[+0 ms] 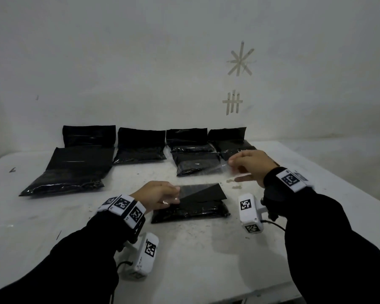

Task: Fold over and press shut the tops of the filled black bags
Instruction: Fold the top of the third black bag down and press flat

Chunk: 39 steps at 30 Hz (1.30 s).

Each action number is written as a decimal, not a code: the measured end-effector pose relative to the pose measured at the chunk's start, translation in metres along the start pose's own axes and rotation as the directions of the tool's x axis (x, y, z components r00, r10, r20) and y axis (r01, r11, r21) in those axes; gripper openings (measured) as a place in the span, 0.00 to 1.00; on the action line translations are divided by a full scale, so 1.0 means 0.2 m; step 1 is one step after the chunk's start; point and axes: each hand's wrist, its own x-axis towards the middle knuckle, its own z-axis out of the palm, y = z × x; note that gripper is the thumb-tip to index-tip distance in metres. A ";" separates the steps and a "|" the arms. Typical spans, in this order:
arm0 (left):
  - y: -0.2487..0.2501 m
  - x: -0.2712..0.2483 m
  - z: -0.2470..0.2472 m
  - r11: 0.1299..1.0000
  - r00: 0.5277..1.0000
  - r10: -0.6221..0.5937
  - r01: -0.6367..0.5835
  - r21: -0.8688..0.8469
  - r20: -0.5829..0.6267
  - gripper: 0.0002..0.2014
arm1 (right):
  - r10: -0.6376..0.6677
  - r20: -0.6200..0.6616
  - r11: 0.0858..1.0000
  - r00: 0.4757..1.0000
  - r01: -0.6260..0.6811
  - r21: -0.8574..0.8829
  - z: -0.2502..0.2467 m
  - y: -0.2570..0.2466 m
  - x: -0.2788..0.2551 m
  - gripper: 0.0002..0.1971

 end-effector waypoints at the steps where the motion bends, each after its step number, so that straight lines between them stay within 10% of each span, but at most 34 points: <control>1: 0.00 0.00 0.00 1.000 1.000 -0.003 0.003 0.004 -0.003 0.05 | 0.022 -0.004 0.998 1.000 -0.021 0.056 0.01 0.02 0.00 0.07; 15: 0.01 0.01 -0.05 0.987 0.995 -0.095 0.089 -0.134 -0.036 0.08 | 0.269 0.030 0.874 0.963 -0.257 0.413 0.19 0.20 -0.05 0.08; 25: 0.06 0.00 -0.07 0.951 0.986 -0.078 0.118 0.287 -0.147 0.06 | 0.267 -0.060 0.938 0.962 -0.245 0.246 0.21 0.30 -0.10 0.13; 32: 0.05 -0.02 -0.09 0.970 0.980 -0.126 0.154 0.190 -0.152 0.06 | 0.120 -0.197 0.988 0.973 -0.098 0.116 0.20 0.22 -0.11 0.11; 39: 0.04 -0.02 -0.11 0.983 0.976 -0.168 0.177 0.050 -0.141 0.08 | 0.248 0.046 0.892 0.968 -0.247 0.378 0.25 0.19 -0.16 0.08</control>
